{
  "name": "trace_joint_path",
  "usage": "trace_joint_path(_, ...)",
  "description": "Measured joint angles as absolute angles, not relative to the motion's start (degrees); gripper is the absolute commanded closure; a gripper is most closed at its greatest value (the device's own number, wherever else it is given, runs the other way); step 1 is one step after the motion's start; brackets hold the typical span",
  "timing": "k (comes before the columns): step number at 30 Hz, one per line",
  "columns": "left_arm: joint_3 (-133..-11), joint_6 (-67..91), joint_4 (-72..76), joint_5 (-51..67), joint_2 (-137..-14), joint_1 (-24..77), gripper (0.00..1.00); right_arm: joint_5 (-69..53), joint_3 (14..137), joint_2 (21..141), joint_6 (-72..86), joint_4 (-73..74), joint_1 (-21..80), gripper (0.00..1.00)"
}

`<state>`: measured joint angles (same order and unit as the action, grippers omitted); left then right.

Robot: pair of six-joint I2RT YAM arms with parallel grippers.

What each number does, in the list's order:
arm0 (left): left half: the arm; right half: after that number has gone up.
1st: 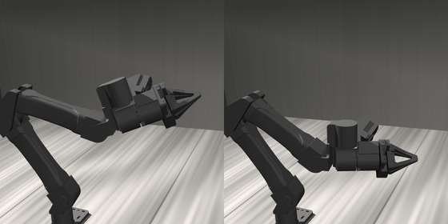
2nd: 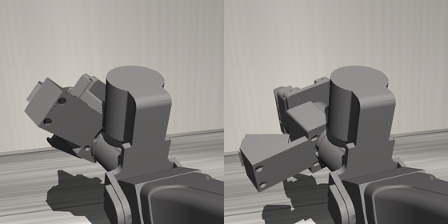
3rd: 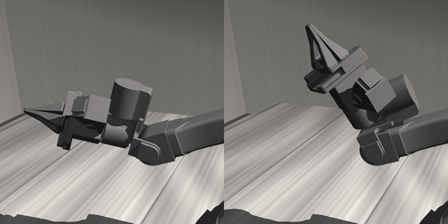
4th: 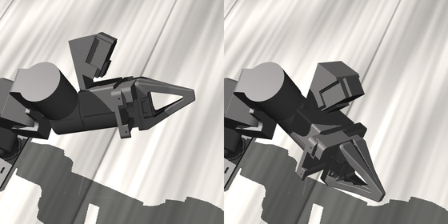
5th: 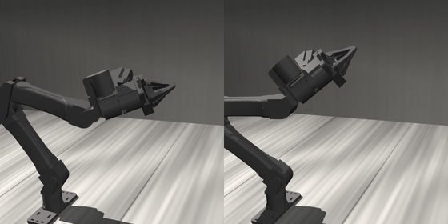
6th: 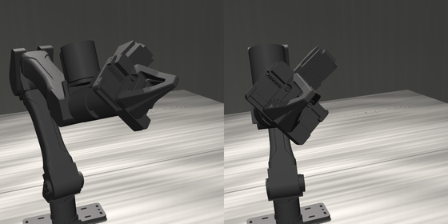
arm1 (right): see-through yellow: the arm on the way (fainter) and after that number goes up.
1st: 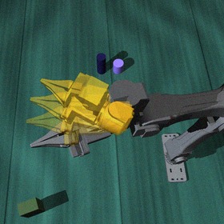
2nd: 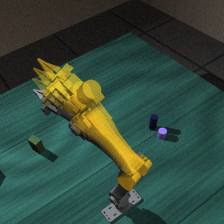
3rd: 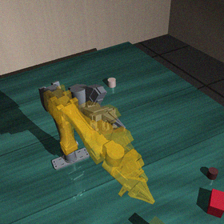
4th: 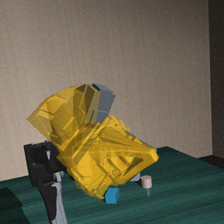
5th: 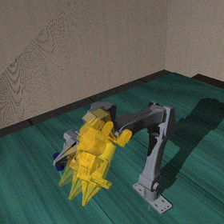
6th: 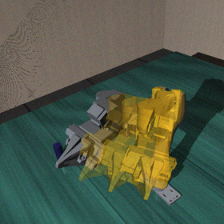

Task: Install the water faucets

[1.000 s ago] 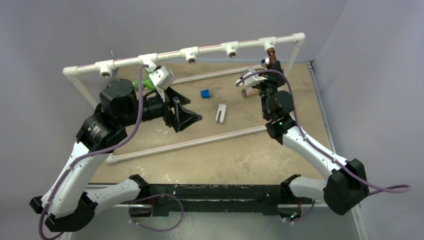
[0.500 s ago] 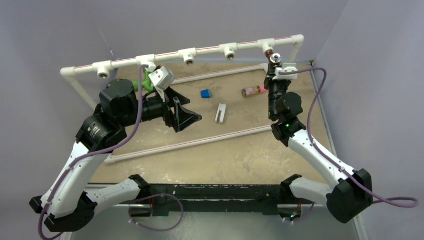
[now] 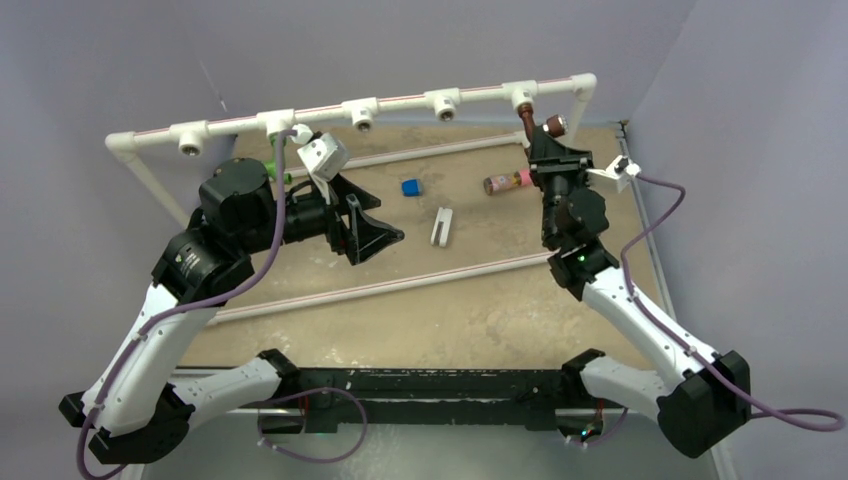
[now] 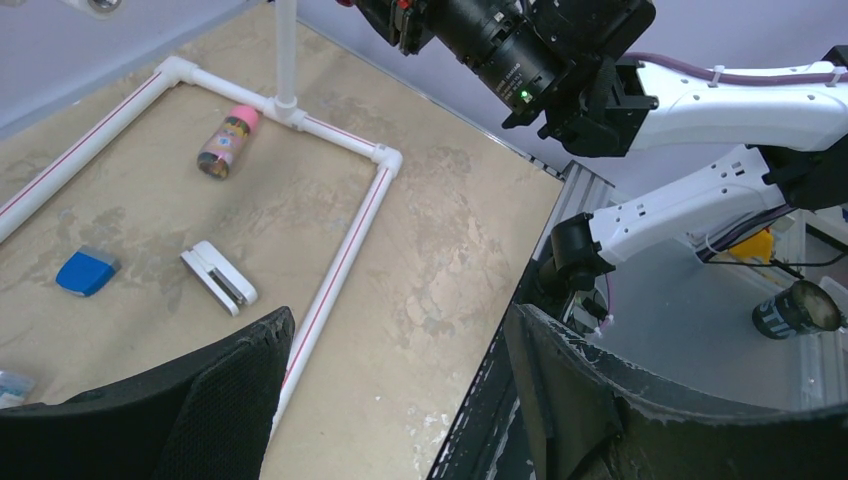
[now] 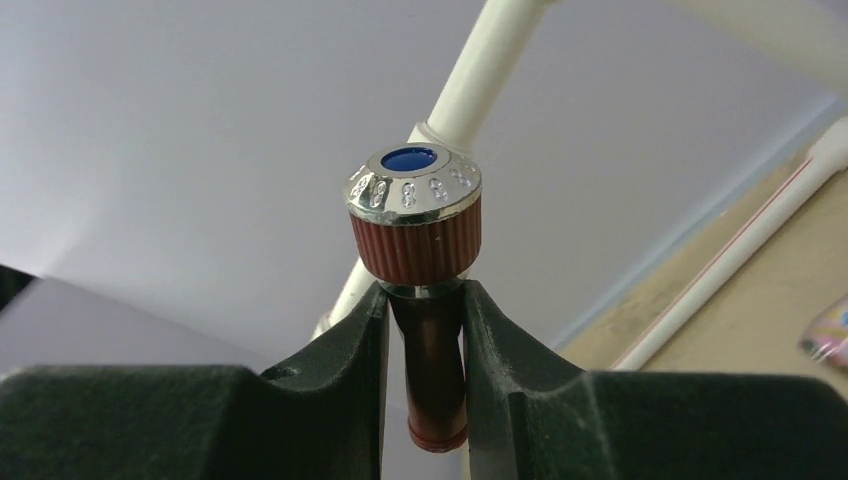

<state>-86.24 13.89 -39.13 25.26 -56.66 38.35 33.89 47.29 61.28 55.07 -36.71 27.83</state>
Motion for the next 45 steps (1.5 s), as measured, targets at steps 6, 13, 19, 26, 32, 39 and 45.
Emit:
trace_joint_path(6, -86.2, 13.9, -39.1, 25.3, -56.7, 38.3, 0.23, 35.0, 43.7, 59.2, 75.0, -36.3, 27.8, 1.0)
trace_joint_path(13, -86.2, 13.9, -39.1, 25.7, -56.7, 38.3, 0.23, 31.8, 36.8, 58.4, 94.2, -44.4, 27.2, 0.81)
trace_joint_path(19, -86.2, 13.9, -39.1, 26.2, -56.8, 38.3, 0.23, 28.6, 35.6, 57.2, 97.7, -44.9, 27.0, 0.45)
trace_joint_path(26, -86.2, 13.9, -39.1, 26.4, -57.2, 38.3, 0.23, 25.8, 31.3, 51.5, 94.4, -41.2, 28.1, 0.34)
trace_joint_path(32, -86.2, 13.9, -39.1, 26.6, -58.1, 38.3, 0.23, 26.6, 31.2, 46.7, 83.1, -35.2, 28.1, 0.29)
trace_joint_path(39, -86.2, 13.9, -39.1, 26.6, -58.3, 38.3, 0.23, 28.0, 35.2, 44.4, 62.6, -27.1, 28.1, 0.24)
trace_joint_path(45, -86.2, 13.9, -39.1, 26.6, -58.3, 38.3, 0.23, 27.2, 39.9, 42.6, 38.6, -20.1, 28.1, 0.17)
